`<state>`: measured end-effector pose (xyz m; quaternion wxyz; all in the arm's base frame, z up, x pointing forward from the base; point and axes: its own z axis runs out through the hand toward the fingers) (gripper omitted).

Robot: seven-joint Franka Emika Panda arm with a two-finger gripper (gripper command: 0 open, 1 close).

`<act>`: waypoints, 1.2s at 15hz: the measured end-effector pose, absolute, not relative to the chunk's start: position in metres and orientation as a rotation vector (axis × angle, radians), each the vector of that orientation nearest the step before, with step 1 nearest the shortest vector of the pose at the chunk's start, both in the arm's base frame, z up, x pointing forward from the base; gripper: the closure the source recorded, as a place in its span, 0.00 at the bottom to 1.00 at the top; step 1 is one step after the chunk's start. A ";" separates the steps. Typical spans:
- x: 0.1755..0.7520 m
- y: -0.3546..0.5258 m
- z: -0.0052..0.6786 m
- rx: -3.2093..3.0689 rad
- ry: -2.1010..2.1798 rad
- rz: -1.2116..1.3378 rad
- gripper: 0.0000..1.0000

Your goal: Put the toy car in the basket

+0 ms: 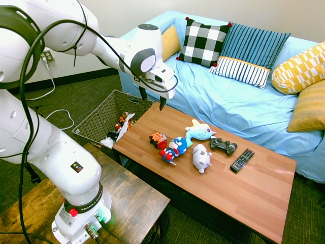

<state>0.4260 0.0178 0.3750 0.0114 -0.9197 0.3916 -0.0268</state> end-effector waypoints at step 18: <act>0.470 0.038 0.181 -3.316 0.285 0.116 0.00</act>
